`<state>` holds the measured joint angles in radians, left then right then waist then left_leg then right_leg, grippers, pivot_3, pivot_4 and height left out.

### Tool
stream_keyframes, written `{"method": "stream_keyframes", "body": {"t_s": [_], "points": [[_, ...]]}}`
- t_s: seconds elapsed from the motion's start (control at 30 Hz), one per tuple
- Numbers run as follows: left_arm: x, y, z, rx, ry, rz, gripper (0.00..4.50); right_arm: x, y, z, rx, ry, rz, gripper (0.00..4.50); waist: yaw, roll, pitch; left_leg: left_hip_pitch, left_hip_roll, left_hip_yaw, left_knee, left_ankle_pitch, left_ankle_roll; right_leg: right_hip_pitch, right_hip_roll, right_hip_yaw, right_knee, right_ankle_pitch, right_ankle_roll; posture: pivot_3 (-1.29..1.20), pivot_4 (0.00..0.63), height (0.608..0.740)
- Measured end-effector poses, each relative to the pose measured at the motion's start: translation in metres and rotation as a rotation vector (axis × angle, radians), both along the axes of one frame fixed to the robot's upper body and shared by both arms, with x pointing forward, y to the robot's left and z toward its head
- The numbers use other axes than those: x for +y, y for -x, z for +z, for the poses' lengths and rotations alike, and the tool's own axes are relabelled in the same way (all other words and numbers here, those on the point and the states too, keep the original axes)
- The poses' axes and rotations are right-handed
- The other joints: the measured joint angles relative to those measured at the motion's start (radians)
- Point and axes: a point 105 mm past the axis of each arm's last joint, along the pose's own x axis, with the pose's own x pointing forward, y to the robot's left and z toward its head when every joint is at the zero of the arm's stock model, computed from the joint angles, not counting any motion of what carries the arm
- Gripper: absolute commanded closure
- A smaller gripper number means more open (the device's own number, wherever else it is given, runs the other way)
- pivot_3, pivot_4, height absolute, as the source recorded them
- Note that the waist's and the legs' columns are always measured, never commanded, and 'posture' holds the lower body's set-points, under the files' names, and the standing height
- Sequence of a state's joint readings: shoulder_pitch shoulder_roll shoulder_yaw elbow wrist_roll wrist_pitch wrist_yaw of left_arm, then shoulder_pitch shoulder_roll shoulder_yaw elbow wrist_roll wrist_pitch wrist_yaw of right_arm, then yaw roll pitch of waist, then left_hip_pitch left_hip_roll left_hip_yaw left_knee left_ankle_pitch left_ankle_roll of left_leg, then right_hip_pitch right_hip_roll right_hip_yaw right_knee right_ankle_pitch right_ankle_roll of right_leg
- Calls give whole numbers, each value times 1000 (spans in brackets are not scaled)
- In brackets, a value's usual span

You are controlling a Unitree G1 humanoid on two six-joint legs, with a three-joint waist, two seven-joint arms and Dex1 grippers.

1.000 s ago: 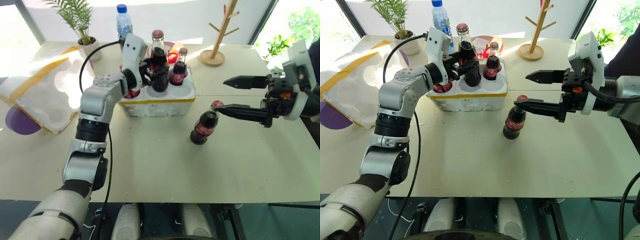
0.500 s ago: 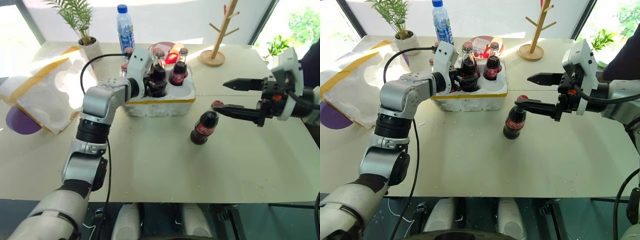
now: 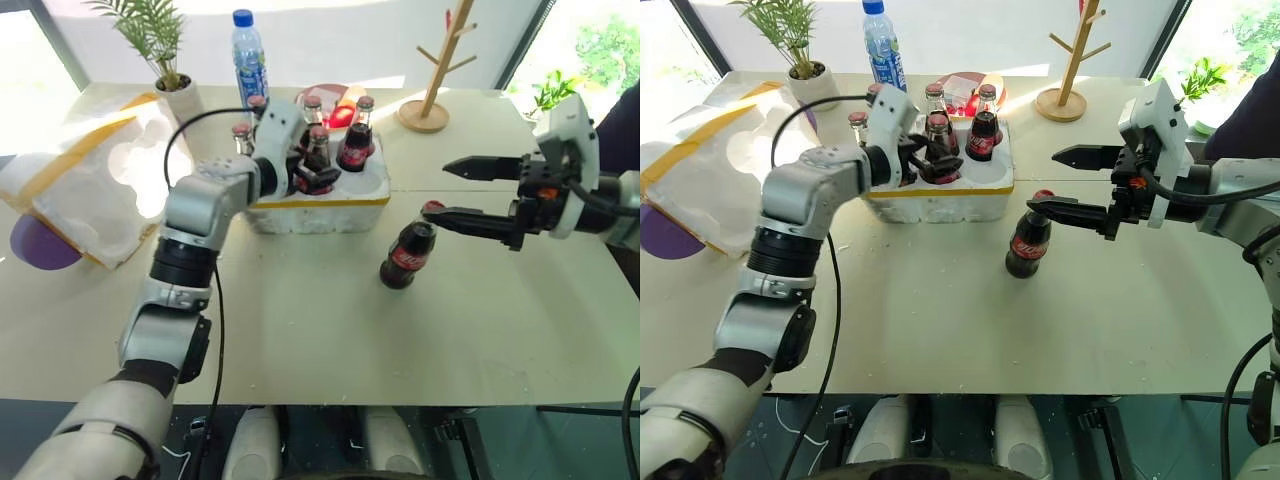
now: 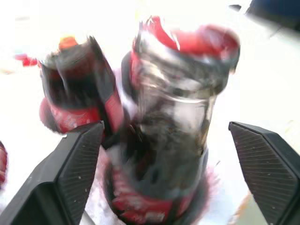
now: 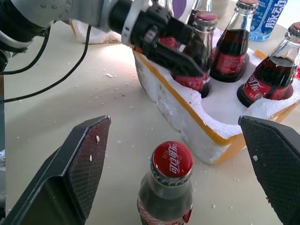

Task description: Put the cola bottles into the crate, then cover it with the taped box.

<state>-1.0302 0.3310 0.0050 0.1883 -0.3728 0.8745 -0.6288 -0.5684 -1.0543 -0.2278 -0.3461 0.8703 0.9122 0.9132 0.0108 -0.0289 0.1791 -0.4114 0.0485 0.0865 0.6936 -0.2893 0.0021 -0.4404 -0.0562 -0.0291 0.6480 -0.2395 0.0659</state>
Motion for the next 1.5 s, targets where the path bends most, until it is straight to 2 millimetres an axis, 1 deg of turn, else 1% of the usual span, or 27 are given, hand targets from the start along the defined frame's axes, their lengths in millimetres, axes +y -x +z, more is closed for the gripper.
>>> {"method": "stream_keyframes", "body": {"t_s": [0.07, 0.1, 0.13, 0.17, 0.2, 0.27, 0.3, 0.33, 0.4, 0.5, 0.57, 0.6, 0.73, 0.9, 0.97, 1.07, 1.17, 1.3, 1.4, 1.47, 1.5], "points": [[3, 16, 36, -63, 91, -116, 19, -1, 3, 4, -7, -7, 7, 0, 0, 0, 0, 0, 0, 0, 0, 0, 0, 0, 0, 0, 0, 0, 0, 0, 150, 740], [9, 30, 54, -107, 122, -195, 19, -3, 5, 7, -10, -8, 9, 0, -1, 0, 0, 0, 0, 0, 0, 0, 0, 0, 0, 0, 0, 0, 0, 0, 150, 740], [16, 43, 68, -144, 136, -269, 19, -6, 6, 9, -17, -9, 4, 0, -4, 1, 0, 0, 0, 0, 0, 0, 0, 0, 0, 0, 0, 0, 0, 0, 150, 740], [24, 55, 76, -175, 136, -334, 19, -8, 8, 12, -22, -16, 0, 0, -5, 1, -1, 1, 0, 1, 0, 0, 0, 0, 0, 0, 0, 0, 0, 0, 150, 740], [31, 67, 79, -198, 111, -401, 19, -10, 10, 14, -23, -24, -3, 0, -5, 1, -1, 1, 0, 0, 0, 0, 0, 1, 0, 0, 0, 0, 0, 0, 150, 740], [44, 86, 71, -200, 44, -509, 19, -18, 14, 11, 2, -28, -21, 0, -4, 2, -1, 3, 0, 1, 0, 0, 0, 3, 0, 0, 0, 0, 0, 0, 150, 740], [47, 89, 66, -189, 23, -536, 19, -21, 15, 9, 10, -28, -28, 0, -3, 2, -1, 3, 0, 1, 0, 0, 0, 3, 0, 0, 0, 0, 0, 0, 150, 740], [51, 94, 55, -149, -20, -584, 19, -26, 18, 4, 32, -27, -43, 0, 2, 2, -1, 3, 0, 0, 0, 0, 0, 4, 0, -1, -1, 0, 0, 0, 150, 740], [57, 98, 42, -93, -69, -621, 19, -31, 22, -5, 70, -27, -64, 0, 5, 2, -1, 3, 0, -1, 3, 0, 0, 5, -1, -2, -1, 0, 0, 0, 150, 740], [60, 101, 28, -73, -161, -666, 19, -37, 28, -19, 109, -24, -96, 0, 4, 1, -1, 3, -1, -1, 4, -1, 1, 6, -2, -1, -1, 0, 0, 0, 150, 740], [60, 101, 19, -64, -200, -687, 19, -40, 28, -35, 141, -48, -136, 0, 2, 0, -2, 3, 0, -1, 4, -1, 2, 7, 0, -2, -1, 0, 0, 0, 150, 740], [58, 101, 15, -60, -215, -699, 19, -41, 27, -49, 163, -70, -166, 0, 3, 1, -2, 3, -1, -1, 4, -1, 2, 7, 0, -2, -1, 0, 0, 0, 150, 740], [53, 100, 15, -71, -215, -722, 19, -35, 25, -80, 200, -109, -224, 0, 1, 1, -1, 3, -1, -1, 4, -1, 2, 6, 0, -1, 0, -1, 1, 0, 150, 740], [50, 97, 10, -60, -215, -729, 19, -23, 13, -109, 199, -171, -307, 0, -1, 2, -1, 3, 0, -1, 4, -1, 2, 6, 1, -1, 0, -1, 1, 0, 150, 740], [50, 96, 10, -61, -216, -728, 19, -20, 12, -116, 199, -173, -319, 0, 0, 2, -1, 3, 0, -1, 4, -1, 2, 6, 1, -1, 0, -1, 1, 0, 150, 740], [51, 96, 10, -64, -219, -725, 19, -11, 12, -125, 201, -189, -305, 0, 1, 2, -1, 3, 0, -1, 4, -1, 2, 6, 1, -1, 0, -1, 1, 0, 150, 740], [51, 93, 8, -75, -240, -710, 19, -2, 3, -125, 178, -221, -301, 0, 0, 2, -1, 3, -1, -1, 4, -1, 2, 6, 1, -1, 0, -1, 1, 0, 150, 740], [51, 91, 9, -76, -239, -706, 19, 10, -15, -127, 161, -243, -282, 0, -1, 2, -1, 3, 0, -1, 4, -1, 2, 6, 2, -1, 0, -1, 1, 0, 150, 740], [50, 91, 10, -83, -243, -701, 0, 15, -24, -131, 176, -251, -279, 783, 0, 3, 0, 3, 0, -1, 4, -1, 2, 6, 2, 0, 0, -1, 1, 0, 150, 740], [51, 90, 10, -83, -248, -688, 0, 12, -28, -128, 159, -241, -286, 1588, 1, 3, 0, 3, 0, -1, 4, -1, 2, 6, 2, -1, 0, -1, 1, 0, 150, 740], [51, 89, 10, -84, -248, -686, 0, 12, -28, -127, 159, -234, -281, 1659, 1, 3, 0, 3, 0, -1, 4, -1, 2, 6, 2, -1, -1, -1, 1, 0, 150, 740]]}}
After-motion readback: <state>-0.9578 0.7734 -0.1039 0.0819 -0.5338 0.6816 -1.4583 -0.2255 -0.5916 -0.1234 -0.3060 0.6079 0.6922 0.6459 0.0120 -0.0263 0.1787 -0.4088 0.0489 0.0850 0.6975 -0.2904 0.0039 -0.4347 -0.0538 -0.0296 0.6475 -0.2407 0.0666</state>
